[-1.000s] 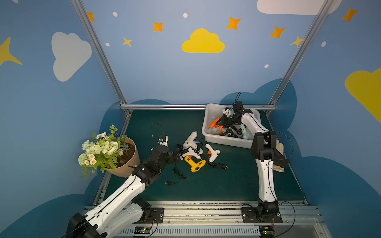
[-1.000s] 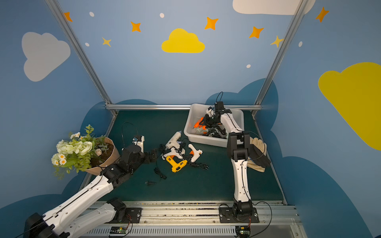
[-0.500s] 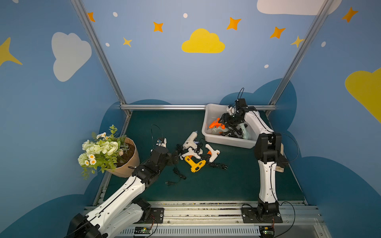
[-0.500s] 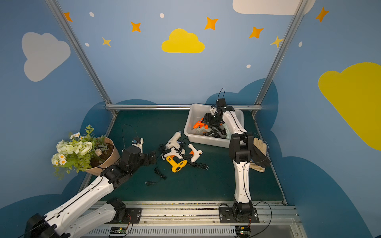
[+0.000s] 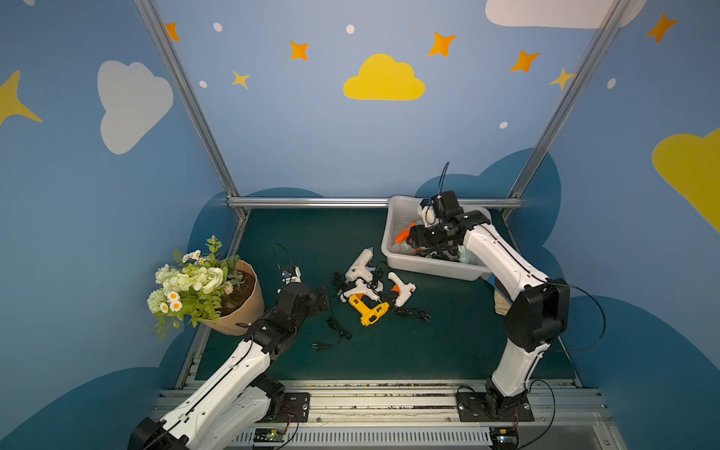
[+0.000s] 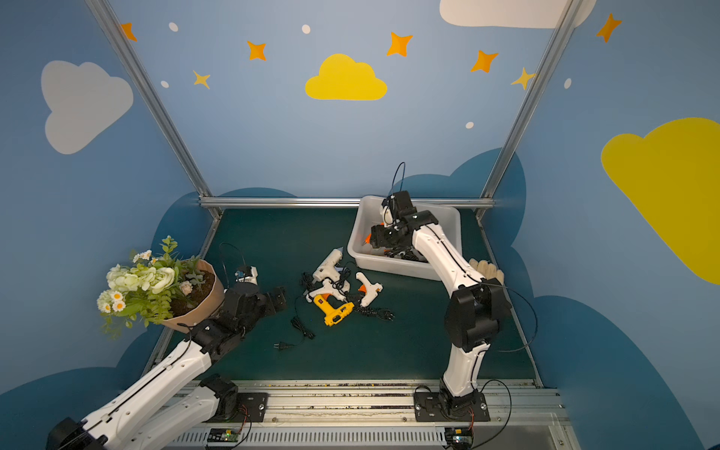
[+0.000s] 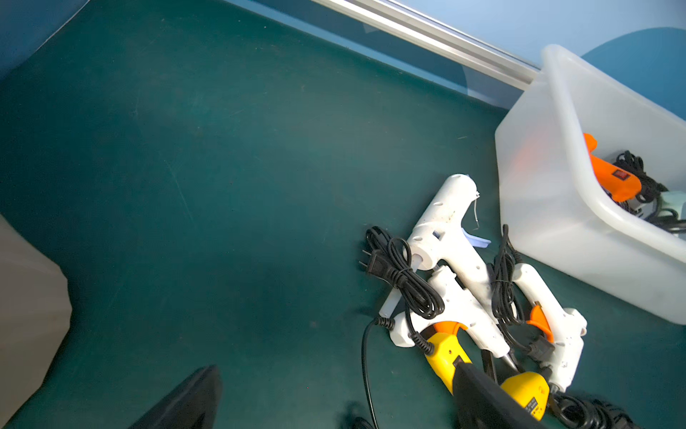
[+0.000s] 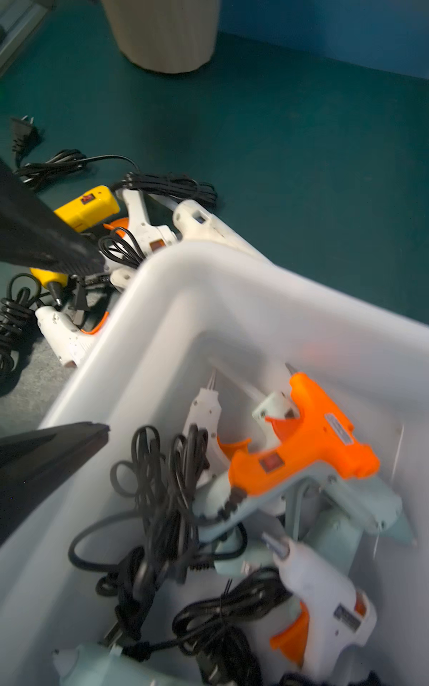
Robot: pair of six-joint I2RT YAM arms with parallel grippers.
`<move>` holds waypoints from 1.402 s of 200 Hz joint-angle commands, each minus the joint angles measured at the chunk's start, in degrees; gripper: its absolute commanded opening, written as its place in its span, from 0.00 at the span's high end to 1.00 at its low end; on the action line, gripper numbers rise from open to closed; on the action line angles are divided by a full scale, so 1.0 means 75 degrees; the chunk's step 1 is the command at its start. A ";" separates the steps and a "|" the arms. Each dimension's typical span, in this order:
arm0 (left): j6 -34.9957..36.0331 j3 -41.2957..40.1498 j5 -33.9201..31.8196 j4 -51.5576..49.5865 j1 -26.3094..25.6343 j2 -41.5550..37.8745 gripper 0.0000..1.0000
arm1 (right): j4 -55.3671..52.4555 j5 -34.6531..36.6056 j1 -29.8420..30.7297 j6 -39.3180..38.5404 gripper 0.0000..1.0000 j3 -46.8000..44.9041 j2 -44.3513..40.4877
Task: Put the hot melt glue gun into the storage box
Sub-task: Place the hot melt adhesive gun in the storage box, then pick up the hot melt adhesive gun from the center of the board.
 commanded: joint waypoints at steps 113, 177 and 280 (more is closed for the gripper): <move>-0.1074 -0.0791 -0.0239 0.0153 0.0335 -0.0708 0.00 | -0.1880 0.2975 0.4157 -0.1016 0.28 0.1235 0.2686; -0.1215 -0.1058 -0.0309 0.0001 0.0544 -0.1226 0.00 | -0.1702 0.2293 0.4072 -0.0984 0.34 0.1688 0.3539; -0.1282 -0.1144 -0.0240 -0.0115 0.0651 -0.1380 0.00 | -0.1158 0.1698 0.3953 -0.0597 0.54 0.1311 0.3904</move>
